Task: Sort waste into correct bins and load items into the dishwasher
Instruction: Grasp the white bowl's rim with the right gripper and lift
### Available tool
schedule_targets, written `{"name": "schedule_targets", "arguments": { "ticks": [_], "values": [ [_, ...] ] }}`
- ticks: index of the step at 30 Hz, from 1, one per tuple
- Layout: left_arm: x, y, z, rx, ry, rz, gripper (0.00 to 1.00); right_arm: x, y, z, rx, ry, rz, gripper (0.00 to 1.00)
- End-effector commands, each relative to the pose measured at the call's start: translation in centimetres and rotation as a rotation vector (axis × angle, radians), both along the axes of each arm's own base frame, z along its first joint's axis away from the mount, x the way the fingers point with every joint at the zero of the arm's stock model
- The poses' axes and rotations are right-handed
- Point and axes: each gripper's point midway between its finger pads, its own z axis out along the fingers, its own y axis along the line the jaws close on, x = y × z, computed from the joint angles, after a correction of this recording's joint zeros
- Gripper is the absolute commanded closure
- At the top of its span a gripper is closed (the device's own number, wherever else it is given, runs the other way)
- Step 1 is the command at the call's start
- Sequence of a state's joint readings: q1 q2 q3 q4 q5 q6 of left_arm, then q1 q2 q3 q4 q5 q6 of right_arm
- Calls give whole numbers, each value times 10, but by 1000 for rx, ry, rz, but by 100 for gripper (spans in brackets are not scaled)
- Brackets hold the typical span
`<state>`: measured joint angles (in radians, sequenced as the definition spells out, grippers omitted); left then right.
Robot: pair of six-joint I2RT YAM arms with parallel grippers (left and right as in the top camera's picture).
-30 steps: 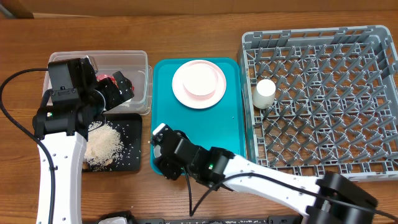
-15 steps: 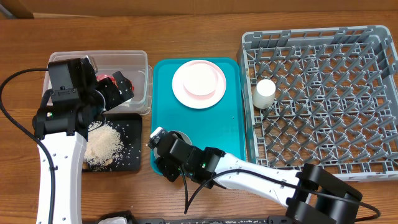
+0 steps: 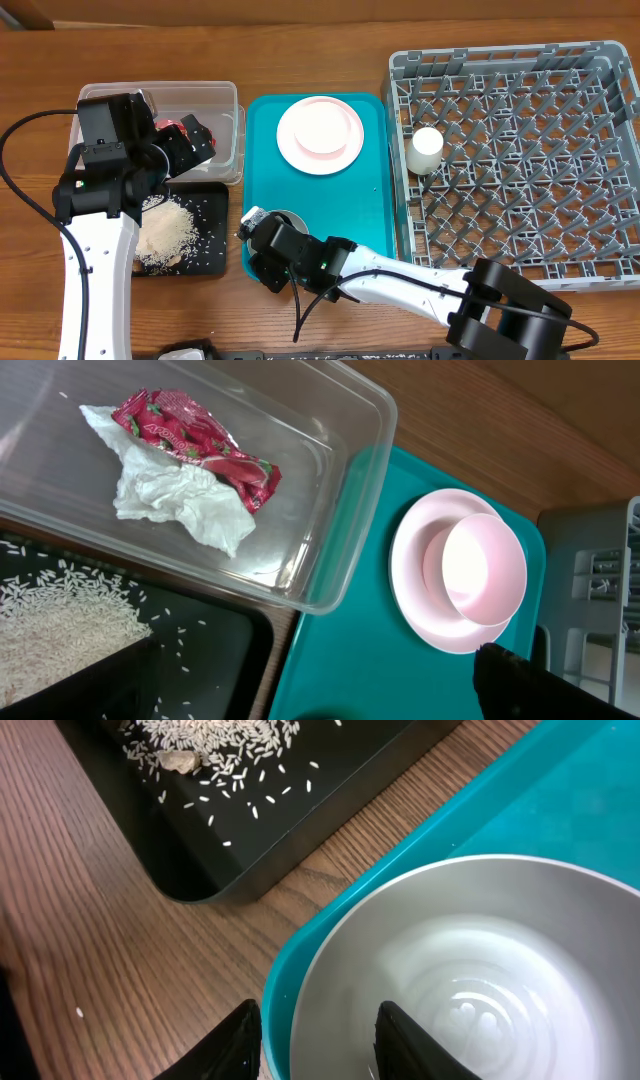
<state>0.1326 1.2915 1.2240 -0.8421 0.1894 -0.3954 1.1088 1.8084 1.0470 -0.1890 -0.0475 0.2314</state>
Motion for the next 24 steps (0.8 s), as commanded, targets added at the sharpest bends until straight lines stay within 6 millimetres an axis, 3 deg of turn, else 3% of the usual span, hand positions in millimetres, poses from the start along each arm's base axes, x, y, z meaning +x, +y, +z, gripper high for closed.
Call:
{"name": "schedule_targets", "arguments": {
  "ticks": [1, 14, 24],
  "values": [
    [0, 2, 6, 19, -17, -1, 0, -1, 3, -7, -7, 6, 8, 61],
    [0, 2, 6, 19, -17, -1, 0, -3, 1, -13, -24, 16, 10, 79],
    [0, 2, 6, 19, -17, -1, 0, -1, -1, -13, -28, 14, 2, 80]
  ]
}}
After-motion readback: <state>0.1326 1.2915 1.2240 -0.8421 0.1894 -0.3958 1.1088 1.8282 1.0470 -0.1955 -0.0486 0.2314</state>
